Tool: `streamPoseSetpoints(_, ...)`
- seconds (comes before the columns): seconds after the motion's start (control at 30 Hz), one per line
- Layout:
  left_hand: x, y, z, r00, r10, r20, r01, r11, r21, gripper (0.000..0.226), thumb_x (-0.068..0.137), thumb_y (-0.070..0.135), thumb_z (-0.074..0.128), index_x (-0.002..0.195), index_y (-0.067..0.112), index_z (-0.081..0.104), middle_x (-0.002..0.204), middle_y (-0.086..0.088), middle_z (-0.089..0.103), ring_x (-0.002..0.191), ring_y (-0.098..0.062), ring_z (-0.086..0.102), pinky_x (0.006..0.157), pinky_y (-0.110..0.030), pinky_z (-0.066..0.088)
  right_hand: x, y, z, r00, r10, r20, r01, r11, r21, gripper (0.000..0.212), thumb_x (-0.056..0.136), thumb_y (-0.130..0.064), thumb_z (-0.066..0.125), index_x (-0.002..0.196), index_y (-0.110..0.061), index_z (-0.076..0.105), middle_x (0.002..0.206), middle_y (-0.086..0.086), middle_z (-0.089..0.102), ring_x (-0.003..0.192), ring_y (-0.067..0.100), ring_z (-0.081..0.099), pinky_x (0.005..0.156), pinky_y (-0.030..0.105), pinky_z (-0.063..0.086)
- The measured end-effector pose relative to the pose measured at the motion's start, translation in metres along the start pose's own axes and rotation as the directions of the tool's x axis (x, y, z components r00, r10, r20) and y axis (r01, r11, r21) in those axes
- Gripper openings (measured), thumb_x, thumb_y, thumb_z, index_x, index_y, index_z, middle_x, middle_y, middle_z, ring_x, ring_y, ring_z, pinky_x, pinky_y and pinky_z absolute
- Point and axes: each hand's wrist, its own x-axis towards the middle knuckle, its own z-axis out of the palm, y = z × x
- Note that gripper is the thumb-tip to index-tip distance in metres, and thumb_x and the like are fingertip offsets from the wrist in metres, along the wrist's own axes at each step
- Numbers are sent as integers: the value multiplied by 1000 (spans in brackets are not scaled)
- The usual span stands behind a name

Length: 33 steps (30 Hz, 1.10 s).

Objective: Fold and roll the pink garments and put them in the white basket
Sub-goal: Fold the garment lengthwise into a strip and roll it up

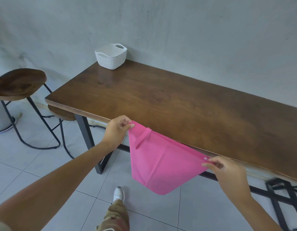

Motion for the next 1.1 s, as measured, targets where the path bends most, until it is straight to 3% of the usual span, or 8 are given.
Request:
streamPoseSetpoints(0.1, 12, 0, -1, 999, 4, -54, -2, 999, 40, 11, 91, 17, 73, 82, 17, 67, 86, -1, 71, 83, -20, 64, 77, -34, 52, 3, -12, 2, 999, -27, -18, 27, 999, 17, 12, 74, -27, 87, 71, -28, 75, 77, -19, 70, 78, 10, 63, 65, 23, 44)
streamPoseSetpoints(0.27, 18, 7, 6, 998, 62, -17, -62, 998, 10, 18, 87, 16, 79, 91, 19, 62, 75, 0, 68, 70, -5, 58, 69, -12, 46, 28, -10, -2, 993, 21, -119, -18, 999, 27, 14, 81, -27, 83, 74, -27, 71, 73, -14, 68, 75, 9, 60, 66, 23, 44)
streamPoseSetpoints(0.37, 24, 4, 11, 998, 63, -12, -62, 997, 49, 19, 88, 22, 79, 103, 25, 68, 75, 4, 71, 76, -9, 64, 76, -19, 51, 41, -5, -1, 991, 30, -128, -33, 999, -21, 14, 86, -28, 79, 76, -26, 69, 75, -10, 67, 75, 9, 61, 67, 26, 46)
streamPoseSetpoints(0.47, 29, 2, 17, 998, 54, -35, -50, 994, 98, 5, 89, 22, 77, 86, 24, 73, 78, 5, 71, 76, -16, 67, 76, -38, 57, 48, -4, 1, 991, 29, -132, -36, 998, -48, 14, 87, -26, 77, 77, -24, 68, 75, -7, 67, 76, 12, 61, 68, 34, 50)
streamPoseSetpoints(0.57, 36, 0, 21, 998, 31, -46, -26, 994, 106, 12, 88, 23, 77, 78, 25, 70, 77, 4, 70, 76, -19, 66, 74, -45, 58, 52, -2, 5, 990, 29, -138, -37, 998, -55, 13, 87, -26, 77, 77, -23, 68, 74, -7, 66, 75, 12, 61, 66, 26, 46)
streamPoseSetpoints(0.9, 68, 1, 46, 991, -3, -131, 18, 993, 115, 19, 88, 21, 77, 78, 10, 66, 68, -2, 66, 62, -14, 55, 66, -31, 49, 88, 9, 28, 989, 90, -117, -94, 995, -30, 10, 93, -23, 70, 91, -21, 60, 80, -5, 63, 79, 12, 59, 66, 34, 45)
streamPoseSetpoints(1.0, 81, -2, 58, 989, 35, -143, -10, 985, 171, 22, 91, 17, 73, 76, 8, 60, 63, -7, 62, 66, -21, 53, 70, -27, 42, 109, 14, 36, 985, 132, -111, -131, 991, 13, 13, 93, -21, 68, 103, -22, 60, 85, -8, 65, 82, 12, 60, 67, 28, 42)
streamPoseSetpoints(1.1, 92, -13, 69, 985, 77, -155, -33, 962, 270, 23, 93, 16, 70, 76, 12, 57, 62, -1, 56, 70, -23, 46, 73, -35, 41, 126, 24, 50, 962, 241, -127, -233, 970, 76, 6, 91, -15, 70, 90, -21, 68, 82, -10, 66, 79, 10, 60, 66, 15, 37)
